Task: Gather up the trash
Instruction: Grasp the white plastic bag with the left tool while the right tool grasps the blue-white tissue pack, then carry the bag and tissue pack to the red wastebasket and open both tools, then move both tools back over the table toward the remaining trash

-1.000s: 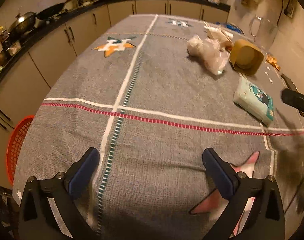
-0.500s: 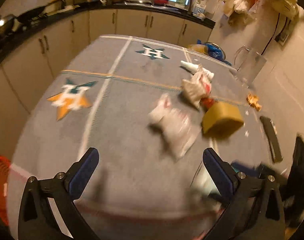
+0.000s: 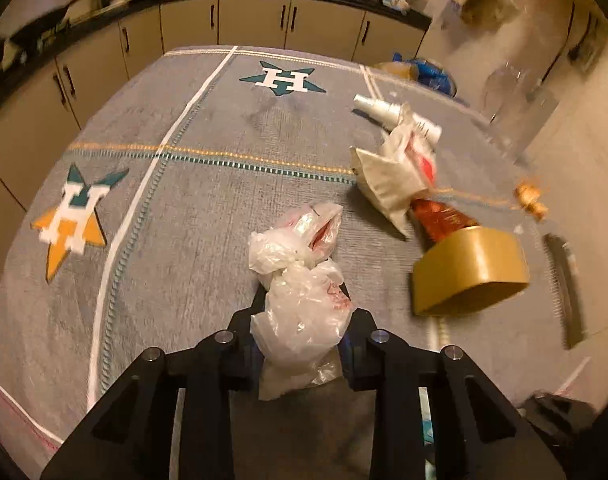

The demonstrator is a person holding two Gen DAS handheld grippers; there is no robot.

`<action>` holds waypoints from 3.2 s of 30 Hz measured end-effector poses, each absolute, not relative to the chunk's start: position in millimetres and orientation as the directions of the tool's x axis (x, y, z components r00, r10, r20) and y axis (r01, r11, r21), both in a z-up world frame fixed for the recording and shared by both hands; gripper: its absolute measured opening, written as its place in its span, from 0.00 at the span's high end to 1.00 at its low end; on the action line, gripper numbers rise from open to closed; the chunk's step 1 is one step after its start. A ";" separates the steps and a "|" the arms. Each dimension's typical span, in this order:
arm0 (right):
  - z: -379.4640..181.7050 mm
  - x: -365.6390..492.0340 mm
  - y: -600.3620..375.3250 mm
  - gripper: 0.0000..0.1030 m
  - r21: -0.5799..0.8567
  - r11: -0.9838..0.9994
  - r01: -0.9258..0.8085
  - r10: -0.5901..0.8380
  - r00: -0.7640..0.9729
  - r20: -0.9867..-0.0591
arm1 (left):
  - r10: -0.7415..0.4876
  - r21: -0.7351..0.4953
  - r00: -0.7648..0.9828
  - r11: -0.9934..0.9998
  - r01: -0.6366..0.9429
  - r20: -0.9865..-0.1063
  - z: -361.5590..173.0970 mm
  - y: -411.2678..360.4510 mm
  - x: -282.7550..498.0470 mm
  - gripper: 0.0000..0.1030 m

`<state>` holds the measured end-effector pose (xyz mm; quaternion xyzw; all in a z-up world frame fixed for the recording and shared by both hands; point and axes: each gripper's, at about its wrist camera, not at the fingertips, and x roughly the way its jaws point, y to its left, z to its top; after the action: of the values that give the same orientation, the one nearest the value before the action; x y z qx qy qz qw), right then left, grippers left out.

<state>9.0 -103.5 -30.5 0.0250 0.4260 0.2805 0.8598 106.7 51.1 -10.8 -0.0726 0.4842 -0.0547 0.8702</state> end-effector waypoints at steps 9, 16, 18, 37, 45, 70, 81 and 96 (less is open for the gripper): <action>-27.7 3.7 -102.6 0.71 0.311 0.816 -0.487 0.547 0.476 -0.689 | -0.155 -0.174 0.619 0.984 0.030 -0.770 31.0 79.9 39.6 0.73; -19.2 -2.7 -77.4 0.32 0.186 0.855 -0.484 0.446 0.503 -0.740 | -0.067 -0.123 0.712 0.992 -0.027 -0.699 62.6 109.5 -28.6 0.73; -21.1 -4.6 -66.3 0.32 0.137 0.864 -0.484 0.403 0.501 -0.766 | -0.039 -0.108 0.734 0.993 -0.047 -0.678 67.8 117.6 -45.9 0.73; 2.8 -37.7 -33.5 0.71 0.102 0.871 -0.480 0.375 0.519 -0.768 | 0.242 -0.137 0.761 0.908 -0.397 -0.602 67.1 278.7 -170.2 0.73; 32.0 -61.2 30.2 0.69 0.157 0.787 -0.597 0.500 0.466 -0.730 | 0.301 -0.168 0.720 0.849 -0.501 -0.626 42.1 337.5 -190.5 0.73; -6.0 -53.0 302.2 0.50 0.361 0.533 -0.765 0.677 0.131 -0.724 | 0.242 -0.263 0.679 0.792 -0.551 -0.693 -16.3 438.2 -201.8 0.63; -4.9 -49.2 280.5 0.47 0.383 0.563 -0.732 0.688 0.159 -0.708 | 0.223 -0.296 0.711 0.796 -0.527 -0.667 -4.2 430.0 -207.9 0.36; 8.0 -64.9 182.0 0.40 0.364 0.646 -0.671 0.676 0.282 -0.681 | 0.295 -0.180 0.705 0.838 -0.514 -0.645 29.4 375.4 -209.3 0.26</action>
<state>-64.9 182.0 8.0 0.0028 0.4267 0.4209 0.8005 -209.3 375.4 29.4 -0.1760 0.3124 0.2231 0.9064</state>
